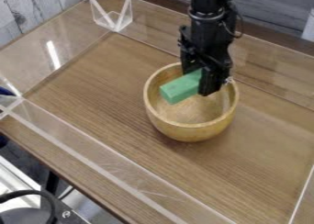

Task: Remove the green block from inside the brown bowl and put it on the table

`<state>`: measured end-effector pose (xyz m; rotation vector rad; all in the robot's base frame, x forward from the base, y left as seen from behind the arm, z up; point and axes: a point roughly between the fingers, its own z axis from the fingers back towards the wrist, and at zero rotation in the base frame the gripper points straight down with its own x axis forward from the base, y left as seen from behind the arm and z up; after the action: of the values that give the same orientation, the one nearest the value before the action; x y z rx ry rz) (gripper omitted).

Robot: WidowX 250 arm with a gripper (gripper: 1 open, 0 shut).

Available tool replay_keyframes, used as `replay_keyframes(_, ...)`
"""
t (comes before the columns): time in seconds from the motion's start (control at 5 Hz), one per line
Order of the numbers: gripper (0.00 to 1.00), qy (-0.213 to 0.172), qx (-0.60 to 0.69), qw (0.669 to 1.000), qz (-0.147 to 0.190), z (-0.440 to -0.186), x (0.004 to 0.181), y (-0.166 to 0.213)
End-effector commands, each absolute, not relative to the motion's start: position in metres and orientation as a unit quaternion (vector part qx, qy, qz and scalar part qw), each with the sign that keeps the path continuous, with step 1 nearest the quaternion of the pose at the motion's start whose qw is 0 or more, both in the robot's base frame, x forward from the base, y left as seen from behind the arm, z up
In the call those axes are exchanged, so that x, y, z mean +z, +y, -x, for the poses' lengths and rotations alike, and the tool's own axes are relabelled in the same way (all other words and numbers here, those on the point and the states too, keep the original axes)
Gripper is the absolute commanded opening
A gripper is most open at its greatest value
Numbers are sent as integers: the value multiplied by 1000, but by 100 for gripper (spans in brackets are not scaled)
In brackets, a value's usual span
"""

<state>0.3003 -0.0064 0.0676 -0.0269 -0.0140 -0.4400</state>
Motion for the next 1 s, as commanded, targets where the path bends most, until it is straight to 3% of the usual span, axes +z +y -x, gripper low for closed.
replay_keyframes(0.0,0,-25,-220,975,9,-306,74,-6)
replay_keyframes(0.8,0,-25,-220,975,10,-309,71,-8)
